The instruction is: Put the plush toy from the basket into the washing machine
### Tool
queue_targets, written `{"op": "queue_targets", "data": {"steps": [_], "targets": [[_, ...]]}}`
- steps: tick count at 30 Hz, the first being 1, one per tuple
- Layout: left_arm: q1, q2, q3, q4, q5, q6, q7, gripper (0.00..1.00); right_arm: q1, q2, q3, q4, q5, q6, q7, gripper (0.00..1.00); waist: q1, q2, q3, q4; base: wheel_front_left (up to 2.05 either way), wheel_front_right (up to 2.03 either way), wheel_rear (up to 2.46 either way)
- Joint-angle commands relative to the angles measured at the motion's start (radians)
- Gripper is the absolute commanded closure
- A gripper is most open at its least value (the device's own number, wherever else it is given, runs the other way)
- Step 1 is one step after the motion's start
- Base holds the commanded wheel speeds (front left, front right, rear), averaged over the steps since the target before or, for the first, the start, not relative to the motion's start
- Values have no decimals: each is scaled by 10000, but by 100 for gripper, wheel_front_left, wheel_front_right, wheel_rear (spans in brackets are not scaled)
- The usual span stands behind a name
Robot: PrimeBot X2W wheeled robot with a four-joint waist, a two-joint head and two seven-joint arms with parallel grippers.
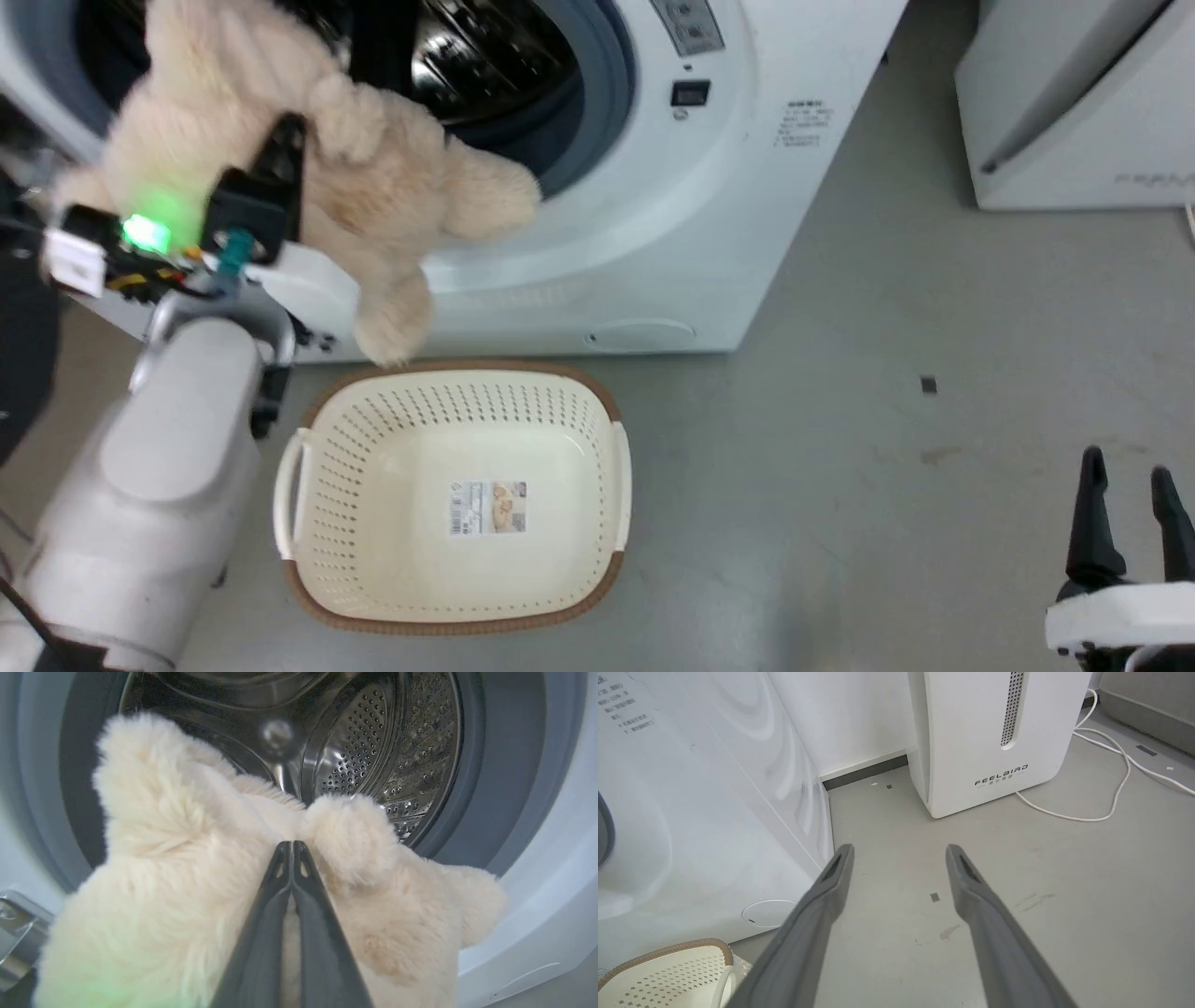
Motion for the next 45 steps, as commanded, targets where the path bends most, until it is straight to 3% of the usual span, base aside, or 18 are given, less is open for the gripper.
{"op": "queue_targets", "data": {"steps": [1, 17, 35, 36, 37, 45], "targets": [[-192, 46, 77, 34, -23, -32, -56, 100, -188, -4, 39, -44, 54, -7, -44, 0, 0, 0, 567, -424, 0, 0, 0], [-3139, 1371, 987, 1487, 90, -454, -57, 100, -1460, -4, 630, -106, 885, -7, -44, 0, 0, 0, 3267, -2070, 0, 0, 0], [-5527, 2164, 1296, 1733, 359, -383, -57, 100, -1892, -4, 986, -355, 1302, -7, -44, 0, 0, 0, 4719, -2691, 0, 0, 0], [-5584, 2179, 1304, 1744, 370, -364, -57, 95, -1895, -4, 996, -357, 1305, -7, -44, 0, 0, 0, 4743, -2693, 0, 0, 0], [-5631, 2191, 1303, 1748, 396, -321, -57, 0, -1897, -4, 1003, -360, 1304, -7, -44, 0, 0, 0, 4764, -2689, 0, 0, 0], [-5463, 1949, 1317, 2101, 195, -394, -57, 0, -1870, -4, 1035, -279, 1233, -7, -44, 0, 0, 0, 4517, -2495, 0, 0, 0]]}}
